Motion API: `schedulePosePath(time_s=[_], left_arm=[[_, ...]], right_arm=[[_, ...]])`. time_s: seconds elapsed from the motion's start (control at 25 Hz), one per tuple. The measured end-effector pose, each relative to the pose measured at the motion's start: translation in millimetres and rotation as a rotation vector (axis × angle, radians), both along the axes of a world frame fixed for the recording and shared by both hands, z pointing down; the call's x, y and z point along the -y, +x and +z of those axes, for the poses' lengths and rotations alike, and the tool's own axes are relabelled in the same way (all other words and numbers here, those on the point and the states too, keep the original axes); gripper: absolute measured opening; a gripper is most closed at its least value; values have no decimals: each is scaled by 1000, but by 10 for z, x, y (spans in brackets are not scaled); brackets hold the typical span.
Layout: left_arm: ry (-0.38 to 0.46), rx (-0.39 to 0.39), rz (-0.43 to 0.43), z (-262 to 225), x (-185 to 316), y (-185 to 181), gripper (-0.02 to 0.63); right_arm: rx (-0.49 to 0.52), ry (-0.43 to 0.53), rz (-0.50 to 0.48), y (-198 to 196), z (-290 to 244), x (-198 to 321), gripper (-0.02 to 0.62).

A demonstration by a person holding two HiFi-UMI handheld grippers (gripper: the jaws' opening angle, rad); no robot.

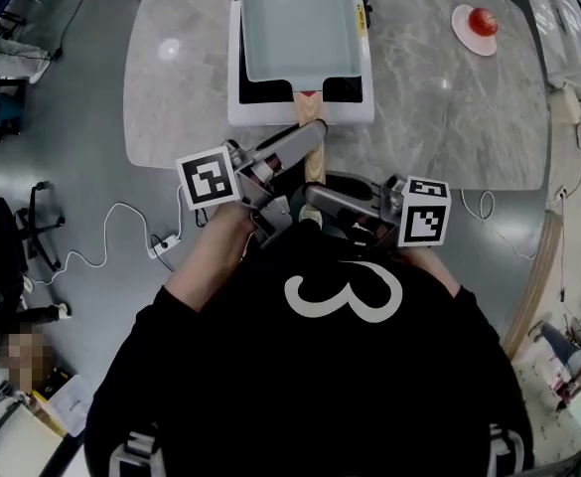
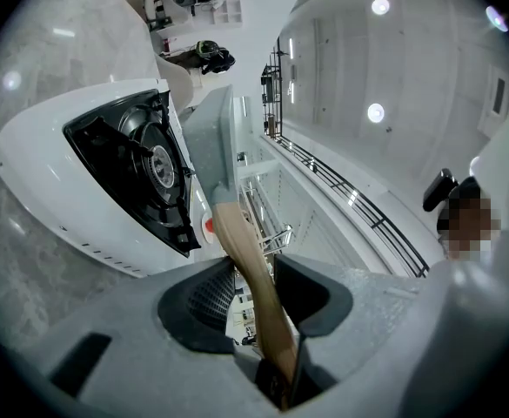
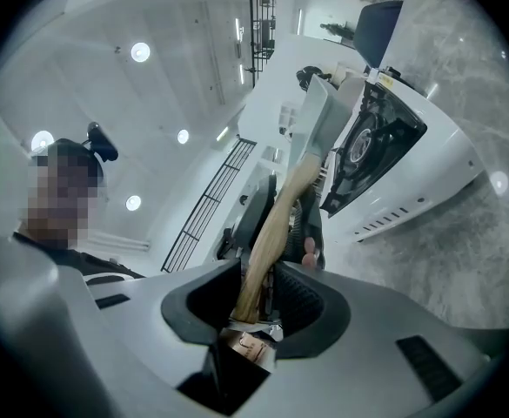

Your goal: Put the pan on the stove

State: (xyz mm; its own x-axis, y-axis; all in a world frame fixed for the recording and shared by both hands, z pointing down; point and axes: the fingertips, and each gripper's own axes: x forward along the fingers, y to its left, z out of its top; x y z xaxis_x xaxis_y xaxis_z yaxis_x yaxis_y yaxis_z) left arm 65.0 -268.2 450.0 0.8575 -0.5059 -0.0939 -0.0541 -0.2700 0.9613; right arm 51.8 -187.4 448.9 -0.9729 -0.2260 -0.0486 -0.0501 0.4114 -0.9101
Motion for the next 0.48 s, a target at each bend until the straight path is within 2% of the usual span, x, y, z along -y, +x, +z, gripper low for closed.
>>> schedulePosePath(time_s=[0.48], left_arm=[[-61, -15, 2, 191, -29, -9, 150]], right_arm=[[-14, -52, 0, -15, 145, -26, 107]])
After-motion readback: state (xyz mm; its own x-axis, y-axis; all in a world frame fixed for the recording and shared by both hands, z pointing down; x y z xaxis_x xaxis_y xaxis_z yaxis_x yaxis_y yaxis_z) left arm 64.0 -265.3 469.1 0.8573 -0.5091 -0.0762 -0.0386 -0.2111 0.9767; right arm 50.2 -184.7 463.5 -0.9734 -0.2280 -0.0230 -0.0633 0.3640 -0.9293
